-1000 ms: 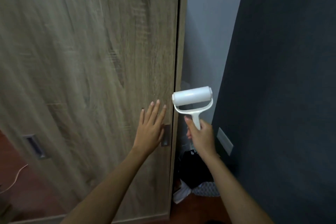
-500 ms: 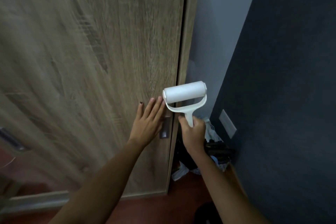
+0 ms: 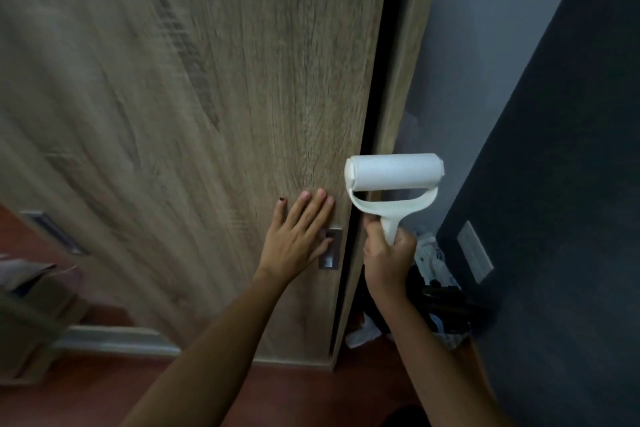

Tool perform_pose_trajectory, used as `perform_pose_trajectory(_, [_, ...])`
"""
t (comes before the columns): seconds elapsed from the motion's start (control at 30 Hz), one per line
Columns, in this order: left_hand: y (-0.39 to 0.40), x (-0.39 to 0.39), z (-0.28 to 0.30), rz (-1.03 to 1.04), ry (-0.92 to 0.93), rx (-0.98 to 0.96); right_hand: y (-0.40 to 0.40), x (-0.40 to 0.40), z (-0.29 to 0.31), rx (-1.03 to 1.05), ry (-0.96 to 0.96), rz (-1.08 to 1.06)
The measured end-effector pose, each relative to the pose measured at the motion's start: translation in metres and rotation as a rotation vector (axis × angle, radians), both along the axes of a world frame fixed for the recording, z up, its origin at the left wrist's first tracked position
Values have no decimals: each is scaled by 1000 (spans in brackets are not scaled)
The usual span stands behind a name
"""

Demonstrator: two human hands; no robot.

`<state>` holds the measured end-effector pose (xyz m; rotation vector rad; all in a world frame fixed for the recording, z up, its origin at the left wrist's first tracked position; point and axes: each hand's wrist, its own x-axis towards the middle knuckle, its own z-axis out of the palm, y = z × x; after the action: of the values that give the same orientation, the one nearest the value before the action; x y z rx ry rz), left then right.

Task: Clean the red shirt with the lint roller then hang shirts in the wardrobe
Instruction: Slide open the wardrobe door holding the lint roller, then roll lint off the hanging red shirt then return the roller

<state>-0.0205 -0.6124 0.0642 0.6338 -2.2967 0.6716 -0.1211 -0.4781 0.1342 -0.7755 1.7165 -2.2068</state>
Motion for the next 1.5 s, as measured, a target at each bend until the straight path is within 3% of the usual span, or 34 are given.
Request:
perform_pose_trajectory(0.33, [-29, 56, -6, 86, 30, 28, -20, 24, 3, -21, 3, 137])
perform_pose_trajectory(0.6, [-54, 137, -8, 270, -16, 216, -55, 67, 16, -13, 4, 357])
perform_pose_trajectory(0.77, [-59, 182, 8, 460, 210, 432, -80, 92, 31, 25, 43, 520])
perform_pose_trajectory(1.0, [-89, 179, 62, 408, 525, 539, -108, 131, 41, 182, 34, 459])
perform_pose_trajectory(1.5, [-148, 278, 70, 607, 506, 618, -128, 178, 19, 417, 179, 817])
